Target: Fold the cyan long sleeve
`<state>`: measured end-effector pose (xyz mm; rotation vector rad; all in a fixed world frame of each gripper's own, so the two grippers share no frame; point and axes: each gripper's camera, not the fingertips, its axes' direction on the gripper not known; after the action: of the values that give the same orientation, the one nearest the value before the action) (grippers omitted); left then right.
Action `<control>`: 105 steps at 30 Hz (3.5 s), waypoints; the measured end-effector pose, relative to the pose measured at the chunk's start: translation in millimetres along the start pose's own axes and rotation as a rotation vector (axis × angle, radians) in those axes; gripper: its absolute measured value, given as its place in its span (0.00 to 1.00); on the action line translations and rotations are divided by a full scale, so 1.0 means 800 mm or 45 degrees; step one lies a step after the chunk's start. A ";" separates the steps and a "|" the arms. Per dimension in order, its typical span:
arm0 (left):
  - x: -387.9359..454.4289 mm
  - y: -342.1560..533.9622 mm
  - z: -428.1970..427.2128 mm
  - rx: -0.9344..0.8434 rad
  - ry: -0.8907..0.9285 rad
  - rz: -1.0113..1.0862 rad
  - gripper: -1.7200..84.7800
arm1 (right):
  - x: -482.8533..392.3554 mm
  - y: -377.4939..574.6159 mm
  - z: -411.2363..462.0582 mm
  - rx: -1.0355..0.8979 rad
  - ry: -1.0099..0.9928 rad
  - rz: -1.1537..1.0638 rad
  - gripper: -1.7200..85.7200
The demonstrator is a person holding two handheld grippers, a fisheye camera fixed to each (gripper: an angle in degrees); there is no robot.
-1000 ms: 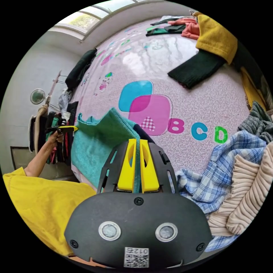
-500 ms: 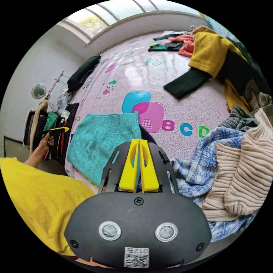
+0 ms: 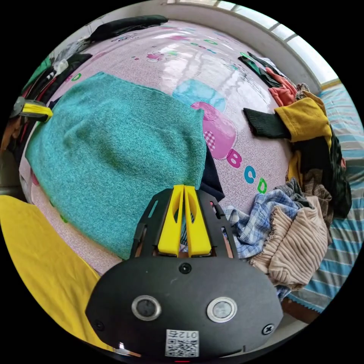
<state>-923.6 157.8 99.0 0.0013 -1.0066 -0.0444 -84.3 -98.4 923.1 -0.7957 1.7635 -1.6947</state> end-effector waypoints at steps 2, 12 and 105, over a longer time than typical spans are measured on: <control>-0.028 0.003 -0.002 -0.028 0.176 -0.083 0.02 | 0.025 0.006 -0.001 0.025 -0.131 0.137 0.02; -0.124 0.114 0.008 0.170 0.688 -0.566 0.12 | 0.136 0.098 -0.031 0.233 -0.606 0.541 0.04; -0.292 1.003 -0.005 1.586 1.120 -1.545 0.07 | -0.786 -0.569 -0.092 0.299 -0.617 -1.108 0.04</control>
<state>-1015.1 968.3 -83.1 1.6286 0.1020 -0.4704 295.4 408.6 1377.1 -1.8432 0.8930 -1.9162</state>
